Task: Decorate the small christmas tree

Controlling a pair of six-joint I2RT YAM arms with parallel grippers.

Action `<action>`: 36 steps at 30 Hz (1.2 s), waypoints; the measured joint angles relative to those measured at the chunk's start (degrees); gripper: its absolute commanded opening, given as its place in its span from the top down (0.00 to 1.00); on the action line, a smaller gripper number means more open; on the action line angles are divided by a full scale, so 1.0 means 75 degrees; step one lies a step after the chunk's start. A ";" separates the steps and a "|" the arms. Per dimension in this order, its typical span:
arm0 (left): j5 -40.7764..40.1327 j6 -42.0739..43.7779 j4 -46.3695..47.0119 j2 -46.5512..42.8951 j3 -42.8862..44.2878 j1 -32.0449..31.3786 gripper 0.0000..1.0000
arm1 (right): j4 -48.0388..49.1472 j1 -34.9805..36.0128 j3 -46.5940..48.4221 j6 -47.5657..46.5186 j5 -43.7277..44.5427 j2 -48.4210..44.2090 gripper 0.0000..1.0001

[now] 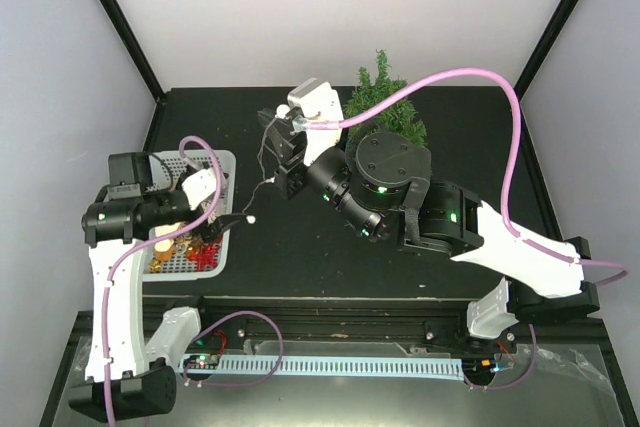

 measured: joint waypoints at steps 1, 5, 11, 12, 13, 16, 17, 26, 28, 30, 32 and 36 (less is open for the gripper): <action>0.0076 0.0020 0.0012 0.0085 0.0000 -0.0050 0.03 | -0.0009 0.0000 0.0000 0.0003 -0.0009 0.0000 0.99; 0.0239 0.0020 0.0061 0.0321 0.0003 -0.0388 0.04 | -0.0012 0.0000 0.0000 0.0023 -0.0023 0.0000 0.99; 0.0341 -0.0055 0.0119 0.0664 0.0026 -0.1020 0.34 | -0.0015 0.0000 -0.0015 0.0023 -0.0023 -0.0003 0.99; 0.0338 -0.0070 0.0111 0.0737 0.0041 -0.1198 0.46 | -0.0015 0.0000 -0.0017 0.0023 -0.0020 -0.0003 0.99; 0.0335 -0.0117 0.0114 0.0822 0.0076 -0.1399 0.58 | -0.0009 0.0000 -0.0038 0.0020 -0.0020 -0.0012 0.99; 0.0210 -0.0233 0.0198 0.0991 0.0172 -0.1754 0.98 | -0.0015 0.0000 -0.0105 0.0017 -0.0009 -0.0041 0.99; 0.0090 -0.0332 0.0210 0.1037 0.0224 -0.1839 0.98 | -0.0012 0.0000 -0.0128 0.0012 0.0003 -0.0058 0.99; -0.1157 -0.0711 0.0420 0.1137 0.2279 -0.1929 0.98 | 0.0067 0.0000 -0.0836 -0.0187 0.0283 -0.0810 0.99; -0.1230 -0.0749 0.0318 0.1241 0.3331 -0.1929 0.98 | 0.0114 0.0000 -0.0973 -0.0236 0.0353 -0.1058 0.99; -0.1233 -0.0778 0.0198 0.1393 0.4293 -0.1938 0.98 | 0.0175 0.0000 -0.1058 -0.0300 0.0428 -0.1288 0.99; -0.1198 -0.0851 0.0079 0.1565 0.5115 -0.1993 0.98 | 0.0248 0.0000 -0.1148 -0.0347 0.0510 -0.1495 0.99; -0.1070 -0.1163 -0.0064 0.1778 0.5933 -0.2369 0.98 | 0.0423 0.0000 -0.1597 -0.0466 0.0734 -0.2002 0.99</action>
